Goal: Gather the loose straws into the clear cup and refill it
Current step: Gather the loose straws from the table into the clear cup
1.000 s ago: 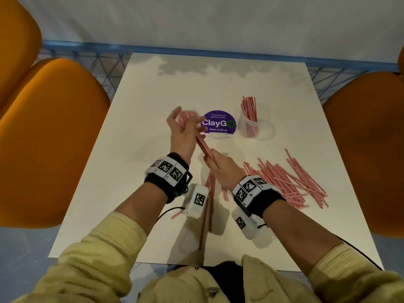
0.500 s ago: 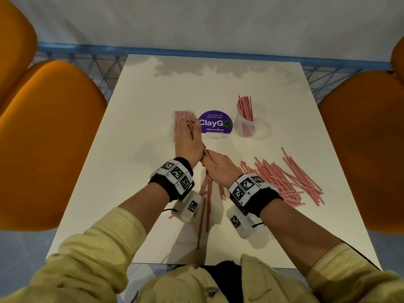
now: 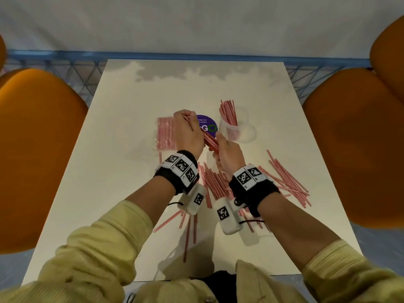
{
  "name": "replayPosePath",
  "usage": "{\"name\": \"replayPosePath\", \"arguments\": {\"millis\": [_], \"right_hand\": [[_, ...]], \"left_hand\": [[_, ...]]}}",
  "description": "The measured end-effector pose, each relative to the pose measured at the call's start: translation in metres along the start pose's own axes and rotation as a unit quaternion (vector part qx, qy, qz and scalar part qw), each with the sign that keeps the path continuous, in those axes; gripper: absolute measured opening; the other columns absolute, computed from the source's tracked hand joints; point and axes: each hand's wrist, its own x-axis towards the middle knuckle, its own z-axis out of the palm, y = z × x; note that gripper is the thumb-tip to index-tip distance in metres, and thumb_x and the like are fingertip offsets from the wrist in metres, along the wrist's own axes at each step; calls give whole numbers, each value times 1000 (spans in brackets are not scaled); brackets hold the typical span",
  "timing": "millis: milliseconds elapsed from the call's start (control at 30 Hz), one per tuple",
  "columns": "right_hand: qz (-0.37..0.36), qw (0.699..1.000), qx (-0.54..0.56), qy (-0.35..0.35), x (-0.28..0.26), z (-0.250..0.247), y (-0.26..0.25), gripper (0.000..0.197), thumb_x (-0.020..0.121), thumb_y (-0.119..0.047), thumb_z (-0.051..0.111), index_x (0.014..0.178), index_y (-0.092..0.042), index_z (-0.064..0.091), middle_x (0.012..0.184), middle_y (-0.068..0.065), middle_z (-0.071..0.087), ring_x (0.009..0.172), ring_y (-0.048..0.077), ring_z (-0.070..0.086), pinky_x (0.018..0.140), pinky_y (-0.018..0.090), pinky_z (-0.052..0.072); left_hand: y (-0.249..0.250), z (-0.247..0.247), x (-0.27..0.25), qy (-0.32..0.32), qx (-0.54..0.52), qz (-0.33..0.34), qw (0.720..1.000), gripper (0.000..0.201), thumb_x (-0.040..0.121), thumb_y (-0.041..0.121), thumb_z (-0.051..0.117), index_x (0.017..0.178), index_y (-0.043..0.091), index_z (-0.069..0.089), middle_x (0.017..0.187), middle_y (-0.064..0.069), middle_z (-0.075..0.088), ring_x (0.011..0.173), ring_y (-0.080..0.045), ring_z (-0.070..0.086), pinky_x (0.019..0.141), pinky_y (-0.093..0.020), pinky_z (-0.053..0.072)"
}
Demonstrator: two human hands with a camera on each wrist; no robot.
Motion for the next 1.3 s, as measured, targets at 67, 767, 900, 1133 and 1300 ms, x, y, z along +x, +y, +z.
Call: {"name": "replayPosePath", "arguments": {"millis": [67,767,900,1133,1300], "right_hand": [[-26,999,-36,12,11,-6,-2,50,95,-43,38,55,-16,51,48,-2,45,36,9,35,44,25,27],[-1,968,-234,88,113,-79,-4,48,91,-33,53,132,-13,40,121,13,57,103,31,60,90,48,51],[11,972,-225,71,112,-76,1,48,91,-39,52,131,-13,42,100,9,64,100,32,63,85,51,53],[7,971,-227,78,109,-75,4,50,92,-46,46,131,-14,41,112,15,67,100,34,64,85,51,54],[1,978,-174,113,89,-73,7,44,93,-42,43,125,-11,43,91,3,56,97,32,60,86,52,53]], "left_hand": [[1,10,7,-13,15,-2,1000,8,98,26,37,98,18,36,75,0,51,63,-24,58,58,-37,49],[-2,98,89,-84,213,147,962,22,99,18,37,109,4,51,93,-3,54,80,-19,51,69,-26,36],[-22,101,77,-172,314,186,915,33,98,5,33,127,4,48,133,-13,46,124,-26,41,103,-32,39],[-14,86,70,-297,311,114,896,51,102,28,22,150,13,11,159,-9,13,148,-21,5,121,-37,12],[2,49,65,-156,133,-18,979,52,100,33,30,149,20,18,156,-4,24,144,-19,25,117,-31,18]]}}
